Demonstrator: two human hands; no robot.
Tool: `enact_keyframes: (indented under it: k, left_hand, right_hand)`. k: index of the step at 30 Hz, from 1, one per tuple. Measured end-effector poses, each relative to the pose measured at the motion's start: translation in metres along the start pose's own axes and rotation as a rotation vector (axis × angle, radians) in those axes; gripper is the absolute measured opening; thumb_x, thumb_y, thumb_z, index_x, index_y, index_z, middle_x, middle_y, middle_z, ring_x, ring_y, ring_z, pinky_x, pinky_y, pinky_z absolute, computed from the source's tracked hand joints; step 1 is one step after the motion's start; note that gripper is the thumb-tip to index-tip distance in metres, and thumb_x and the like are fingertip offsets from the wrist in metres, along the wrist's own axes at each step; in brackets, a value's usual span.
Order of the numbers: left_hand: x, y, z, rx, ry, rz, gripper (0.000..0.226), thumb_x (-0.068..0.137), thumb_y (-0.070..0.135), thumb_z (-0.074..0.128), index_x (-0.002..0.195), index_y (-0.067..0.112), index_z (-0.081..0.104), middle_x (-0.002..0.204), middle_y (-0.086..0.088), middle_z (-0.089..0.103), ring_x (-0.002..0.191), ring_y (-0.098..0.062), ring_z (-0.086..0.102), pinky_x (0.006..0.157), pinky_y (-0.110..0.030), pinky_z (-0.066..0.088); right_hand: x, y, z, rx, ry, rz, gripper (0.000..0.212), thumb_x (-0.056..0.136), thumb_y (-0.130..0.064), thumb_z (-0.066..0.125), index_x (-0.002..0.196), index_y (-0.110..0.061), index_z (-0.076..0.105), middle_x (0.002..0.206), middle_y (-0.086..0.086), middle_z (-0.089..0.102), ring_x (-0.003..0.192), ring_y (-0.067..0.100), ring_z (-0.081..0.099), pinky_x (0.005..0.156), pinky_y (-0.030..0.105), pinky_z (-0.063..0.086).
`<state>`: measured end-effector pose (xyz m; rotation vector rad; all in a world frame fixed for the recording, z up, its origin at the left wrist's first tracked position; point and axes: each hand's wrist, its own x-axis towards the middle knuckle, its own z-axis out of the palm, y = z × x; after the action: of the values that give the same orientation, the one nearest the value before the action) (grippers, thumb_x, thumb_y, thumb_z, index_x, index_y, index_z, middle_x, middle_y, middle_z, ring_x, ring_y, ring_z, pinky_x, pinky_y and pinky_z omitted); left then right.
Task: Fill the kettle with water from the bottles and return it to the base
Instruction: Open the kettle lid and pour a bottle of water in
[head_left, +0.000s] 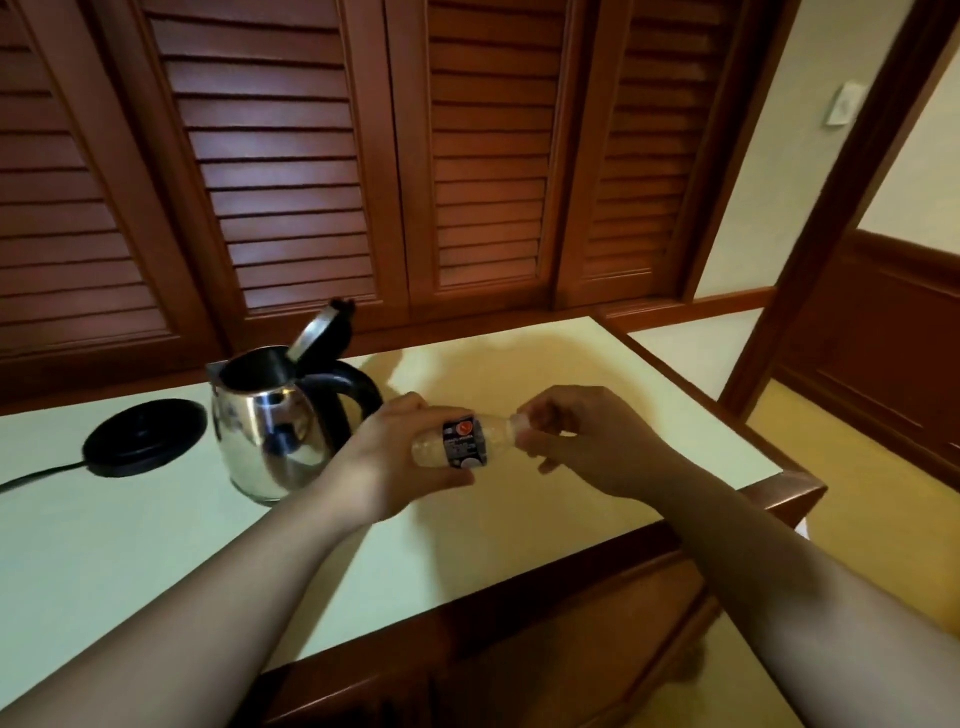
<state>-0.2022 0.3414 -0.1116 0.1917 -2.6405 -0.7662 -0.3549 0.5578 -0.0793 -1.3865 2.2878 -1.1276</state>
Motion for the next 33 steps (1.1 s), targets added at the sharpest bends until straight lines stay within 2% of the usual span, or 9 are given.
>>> enact_keyframes:
  k: [4,8,15,19,22,24,26,30,33]
  left_hand:
    - [0.024,0.026,0.033,-0.067,0.025,0.033,0.063,0.073,0.047,0.09,0.131,0.041,0.067,0.1,0.008,0.057,0.094,-0.002,0.055,0.076,-0.015,0.04]
    - [0.043,0.034,0.059,-0.08,0.043,-0.019,0.061,0.074,0.044,0.091,0.13,0.038,0.068,0.101,0.01,0.057,0.098,-0.001,0.054,0.078,-0.014,0.039]
    - [0.074,0.055,0.099,-0.143,-0.036,-0.054,0.062,0.075,0.056,0.085,0.132,0.039,0.065,0.111,0.009,0.064,0.102,-0.006,0.062,0.089,-0.026,0.049]
    - [0.085,0.053,0.113,-0.133,-0.188,-0.158,0.099,0.071,0.068,0.082,0.155,0.044,0.037,0.143,0.02,0.046,0.129,-0.005,0.046,0.11,-0.03,0.041]
    - [0.076,0.034,0.121,0.024,-0.241,-0.265,0.095,0.079,0.075,0.071,0.158,0.043,0.03,0.158,0.017,0.035,0.145,-0.013,0.035,0.121,-0.039,0.032]
    - [0.066,0.02,0.13,0.193,-0.277,-0.284,0.091,0.085,0.077,0.06,0.161,0.039,0.029,0.17,0.01,0.025,0.157,-0.016,0.02,0.129,-0.04,0.016]
    - [0.058,0.01,0.136,0.254,-0.281,-0.294,0.09,0.087,0.083,0.047,0.162,0.039,0.027,0.173,0.014,0.014,0.16,-0.013,0.005,0.13,-0.038,0.003]
    - [0.058,0.005,0.138,0.256,-0.251,-0.272,0.09,0.085,0.086,0.043,0.161,0.04,0.028,0.172,0.016,0.015,0.16,-0.01,0.006,0.13,-0.038,0.002]
    - [0.057,0.003,0.138,0.252,-0.248,-0.272,0.089,0.085,0.085,0.045,0.161,0.04,0.029,0.172,0.016,0.015,0.16,-0.01,0.006,0.13,-0.038,0.003]
  right_hand:
    - [0.0,0.028,-0.021,-0.024,0.049,0.138,0.04,0.101,-0.05,0.052,0.088,-0.016,0.068,0.073,0.0,0.072,0.063,0.014,0.071,0.06,0.024,0.059]
    - [0.001,0.053,-0.044,0.077,-0.016,0.154,0.028,0.097,-0.04,0.066,0.114,-0.018,0.065,0.087,-0.003,0.074,0.076,0.014,0.075,0.065,0.025,0.061]
    - [-0.001,0.084,-0.071,-0.096,0.113,0.178,0.038,0.099,-0.052,0.057,0.084,-0.017,0.065,0.071,-0.002,0.069,0.056,0.009,0.067,0.055,0.02,0.053]
    - [0.005,0.099,-0.105,-0.089,0.14,0.252,0.03,0.1,-0.044,0.061,0.093,-0.015,0.068,0.08,-0.002,0.073,0.067,0.012,0.073,0.069,0.028,0.061]
    - [0.012,0.112,-0.138,-0.25,0.213,0.23,0.026,0.099,-0.039,0.063,0.098,-0.014,0.069,0.082,-0.001,0.072,0.069,0.012,0.071,0.07,0.029,0.061]
    - [0.018,0.12,-0.157,-0.351,0.255,0.231,0.022,0.099,-0.037,0.065,0.092,-0.017,0.067,0.081,-0.003,0.069,0.069,0.009,0.066,0.062,0.024,0.054]
    - [0.025,0.128,-0.173,-0.443,0.27,0.268,0.017,0.099,-0.033,0.064,0.09,-0.018,0.066,0.079,-0.003,0.064,0.071,0.012,0.062,0.062,0.026,0.049]
    - [0.036,0.143,-0.194,-0.539,0.242,0.338,0.024,0.096,-0.028,0.061,0.102,-0.007,0.071,0.093,0.009,0.069,0.091,0.029,0.067,0.083,0.043,0.055]
    - [0.041,0.152,-0.192,-0.6,0.195,0.381,0.029,0.099,-0.03,0.063,0.123,-0.014,0.069,0.113,0.005,0.07,0.101,0.021,0.067,0.083,0.033,0.059]
